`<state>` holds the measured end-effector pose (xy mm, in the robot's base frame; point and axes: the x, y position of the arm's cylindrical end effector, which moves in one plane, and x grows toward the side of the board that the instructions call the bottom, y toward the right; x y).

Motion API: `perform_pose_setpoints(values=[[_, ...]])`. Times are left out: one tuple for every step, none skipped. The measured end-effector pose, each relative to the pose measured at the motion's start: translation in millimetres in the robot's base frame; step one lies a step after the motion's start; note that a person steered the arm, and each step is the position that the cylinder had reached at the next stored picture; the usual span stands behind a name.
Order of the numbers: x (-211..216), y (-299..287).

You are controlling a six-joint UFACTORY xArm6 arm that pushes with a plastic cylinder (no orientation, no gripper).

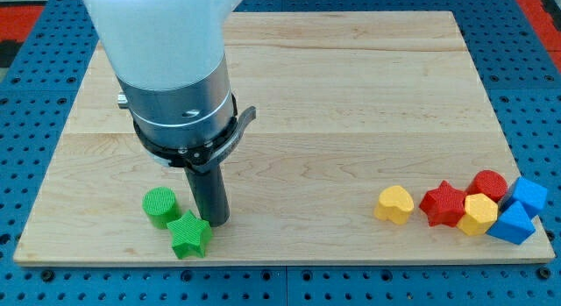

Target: Slide the green star along with the green circle a bit left

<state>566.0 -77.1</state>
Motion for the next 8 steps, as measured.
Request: perform_pose_setpoints(values=[[-3.7, 14.0], [-3.1, 14.6], [20.7, 13.6], [38.7, 5.2], [38.7, 5.2], [38.3, 3.7], [32.4, -3.6], [20.7, -17.3]])
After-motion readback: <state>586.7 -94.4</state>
